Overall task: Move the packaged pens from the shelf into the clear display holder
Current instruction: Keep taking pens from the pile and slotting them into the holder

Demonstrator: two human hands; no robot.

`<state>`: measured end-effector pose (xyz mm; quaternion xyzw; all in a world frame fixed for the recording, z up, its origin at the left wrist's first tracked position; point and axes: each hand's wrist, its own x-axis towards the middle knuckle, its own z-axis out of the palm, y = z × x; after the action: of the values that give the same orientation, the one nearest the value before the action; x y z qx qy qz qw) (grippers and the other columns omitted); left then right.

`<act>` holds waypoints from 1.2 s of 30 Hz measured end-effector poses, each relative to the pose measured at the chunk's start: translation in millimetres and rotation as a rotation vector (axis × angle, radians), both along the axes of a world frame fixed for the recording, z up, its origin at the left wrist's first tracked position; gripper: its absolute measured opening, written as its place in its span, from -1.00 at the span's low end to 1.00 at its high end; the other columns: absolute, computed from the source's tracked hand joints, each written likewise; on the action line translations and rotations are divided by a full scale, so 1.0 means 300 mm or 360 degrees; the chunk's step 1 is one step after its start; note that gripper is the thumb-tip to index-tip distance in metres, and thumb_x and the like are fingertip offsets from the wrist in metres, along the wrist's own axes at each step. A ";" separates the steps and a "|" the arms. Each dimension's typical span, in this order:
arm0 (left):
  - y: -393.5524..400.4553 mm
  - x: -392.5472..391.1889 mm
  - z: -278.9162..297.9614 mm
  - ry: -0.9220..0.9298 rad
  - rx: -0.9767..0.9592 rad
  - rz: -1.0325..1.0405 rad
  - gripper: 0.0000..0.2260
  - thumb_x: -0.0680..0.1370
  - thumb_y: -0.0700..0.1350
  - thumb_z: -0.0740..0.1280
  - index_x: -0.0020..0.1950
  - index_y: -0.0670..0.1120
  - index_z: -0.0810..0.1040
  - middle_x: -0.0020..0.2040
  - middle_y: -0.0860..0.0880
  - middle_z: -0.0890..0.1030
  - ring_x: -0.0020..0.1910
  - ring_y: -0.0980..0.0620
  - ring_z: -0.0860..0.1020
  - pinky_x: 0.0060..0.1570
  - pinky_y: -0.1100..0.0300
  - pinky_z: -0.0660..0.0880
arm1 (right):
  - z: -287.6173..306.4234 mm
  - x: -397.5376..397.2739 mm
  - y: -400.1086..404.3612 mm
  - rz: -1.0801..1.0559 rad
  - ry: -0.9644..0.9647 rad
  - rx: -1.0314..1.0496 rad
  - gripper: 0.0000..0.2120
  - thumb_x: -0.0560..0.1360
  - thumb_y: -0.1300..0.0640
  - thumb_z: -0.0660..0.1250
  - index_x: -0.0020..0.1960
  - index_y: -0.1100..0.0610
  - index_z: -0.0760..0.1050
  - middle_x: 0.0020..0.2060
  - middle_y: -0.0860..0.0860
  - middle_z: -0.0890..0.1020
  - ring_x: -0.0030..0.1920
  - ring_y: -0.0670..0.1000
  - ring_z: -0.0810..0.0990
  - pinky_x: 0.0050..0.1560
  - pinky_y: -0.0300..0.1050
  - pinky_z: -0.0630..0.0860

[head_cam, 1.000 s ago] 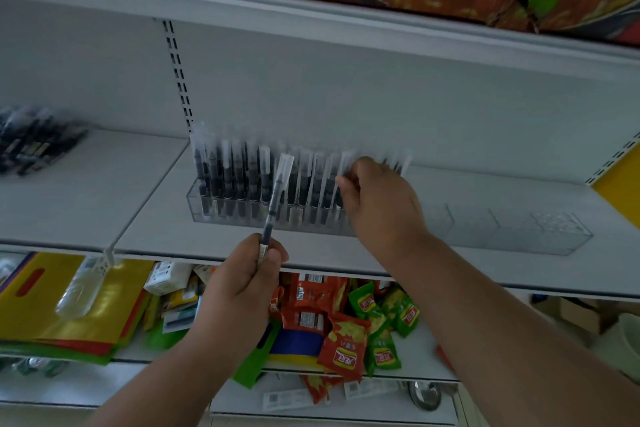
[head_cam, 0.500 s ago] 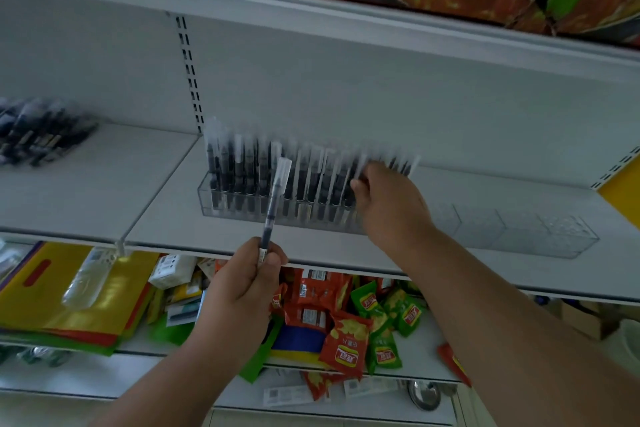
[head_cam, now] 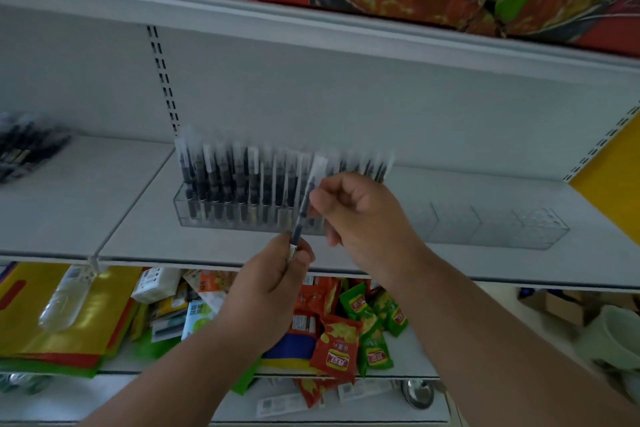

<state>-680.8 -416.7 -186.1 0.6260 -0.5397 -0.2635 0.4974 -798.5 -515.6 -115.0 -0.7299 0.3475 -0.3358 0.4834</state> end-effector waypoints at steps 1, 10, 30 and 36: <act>-0.007 -0.011 0.010 -0.0033 0.0006 -0.0047 -0.86 0.64 -0.02 0.14 -0.07 0.04 0.45 -0.45 0.04 0.36 -0.48 0.08 0.32 -0.45 0.09 0.29 | 0.008 -0.005 -0.004 -0.0027 -0.0017 0.0027 -0.88 0.57 0.13 0.33 -0.12 0.13 0.56 -0.35 0.00 0.64 -0.47 -0.08 0.47 -0.42 -0.27 0.40; -0.041 -0.009 0.038 -0.0318 0.0089 -0.0081 -0.86 0.64 0.04 0.11 -0.06 0.09 0.42 -0.38 0.01 0.49 -0.47 0.09 0.40 -0.47 0.16 0.31 | 0.042 -0.067 -0.049 -0.0232 -0.0331 0.0102 -0.89 0.56 0.17 0.35 -0.14 0.14 0.58 -0.25 0.09 0.69 -0.37 -0.04 0.56 -0.32 -0.19 0.50; -0.108 0.180 -0.010 -0.1567 -0.0052 0.0315 -0.60 0.52 -0.09 0.12 0.29 -0.10 0.56 0.19 -0.05 0.54 0.18 -0.11 0.46 0.18 -0.04 0.40 | -0.046 -0.036 -0.159 -0.0592 0.0474 -0.0568 -0.70 0.56 -0.01 0.34 -0.31 -0.01 0.36 -0.37 -0.02 0.57 -0.31 0.00 0.58 -0.28 -0.11 0.52; -0.108 0.179 -0.006 -0.1565 -0.0041 0.0324 -0.60 0.52 -0.07 0.11 0.27 -0.10 0.57 0.17 -0.04 0.56 0.16 -0.11 0.47 0.17 -0.04 0.41 | -0.049 -0.008 -0.143 -0.0504 0.0807 -0.0762 -0.72 0.59 -0.04 0.27 -0.23 0.04 0.36 -0.37 -0.07 0.46 -0.33 -0.04 0.47 -0.39 -0.18 0.30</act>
<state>-627.1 -449.0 -188.0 0.7195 -0.6495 0.1193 0.2151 -801.0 -558.6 -129.6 -0.8193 0.4764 -0.2868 0.1399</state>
